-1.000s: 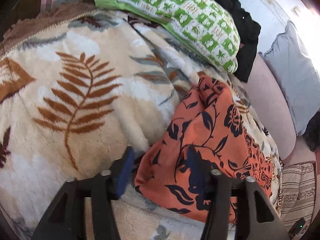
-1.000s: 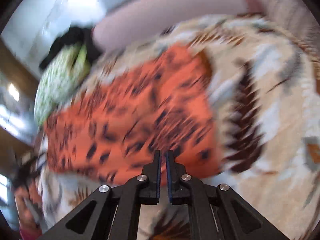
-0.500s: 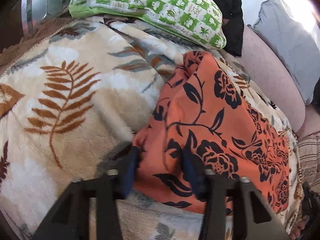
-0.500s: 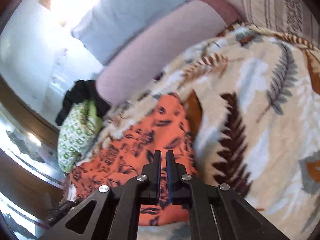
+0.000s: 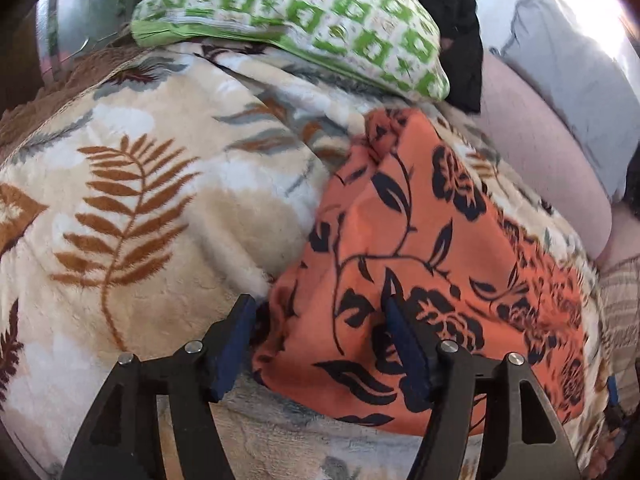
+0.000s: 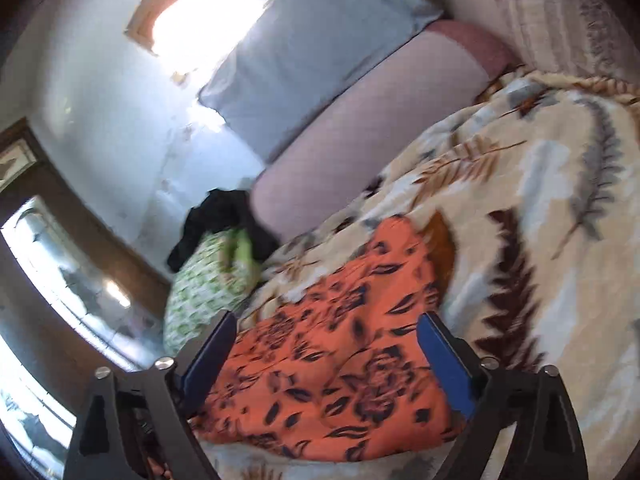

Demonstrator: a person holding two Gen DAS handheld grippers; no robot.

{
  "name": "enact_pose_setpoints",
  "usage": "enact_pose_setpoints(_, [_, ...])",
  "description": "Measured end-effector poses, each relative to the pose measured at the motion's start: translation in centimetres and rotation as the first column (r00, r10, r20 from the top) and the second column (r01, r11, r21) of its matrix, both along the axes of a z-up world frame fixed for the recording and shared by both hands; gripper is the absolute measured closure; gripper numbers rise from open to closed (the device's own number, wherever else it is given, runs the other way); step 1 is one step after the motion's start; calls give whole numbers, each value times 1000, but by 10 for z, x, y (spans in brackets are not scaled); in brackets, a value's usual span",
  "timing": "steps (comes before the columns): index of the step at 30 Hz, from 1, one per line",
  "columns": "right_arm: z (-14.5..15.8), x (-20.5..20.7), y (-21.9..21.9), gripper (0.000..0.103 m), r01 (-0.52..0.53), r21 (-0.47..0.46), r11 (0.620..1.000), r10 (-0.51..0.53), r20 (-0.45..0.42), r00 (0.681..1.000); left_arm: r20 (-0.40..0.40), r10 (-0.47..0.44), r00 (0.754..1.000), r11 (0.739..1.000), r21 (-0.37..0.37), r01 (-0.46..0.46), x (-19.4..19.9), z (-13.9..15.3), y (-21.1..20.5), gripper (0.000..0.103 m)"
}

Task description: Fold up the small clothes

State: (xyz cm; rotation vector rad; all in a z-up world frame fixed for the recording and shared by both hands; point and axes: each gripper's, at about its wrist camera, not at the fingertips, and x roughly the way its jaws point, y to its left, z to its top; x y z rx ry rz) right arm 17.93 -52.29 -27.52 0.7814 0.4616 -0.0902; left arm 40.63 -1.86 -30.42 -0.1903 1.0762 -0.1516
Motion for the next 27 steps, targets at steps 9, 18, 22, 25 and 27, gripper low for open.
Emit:
enact_pose_setpoints(9, [-63,27,-15,62,-61,98,993,85,-264,961,75,-33,997,999,-2,33,-4,11,-13,60])
enact_pose_setpoints(18, [-57,42,33,94,-180,-104,978,130,-368,921,65,45,997,997,-58,-42,-2,6,1,77])
enact_pose_setpoints(22, [-27,18,48,95,-208,-199,958,129,-350,928,86,52,995,995,-92,-44,-5,17,7,80])
enact_pose_setpoints(25, [-42,15,41,95,-186,-233,954,72,-426,902,97,77,992,995,-74,-70,-5,23,12,88])
enact_pose_setpoints(27, [-60,19,25,95,-150,-152,977,64,-459,886,110,90,990,996,15,-93,-4,25,13,98])
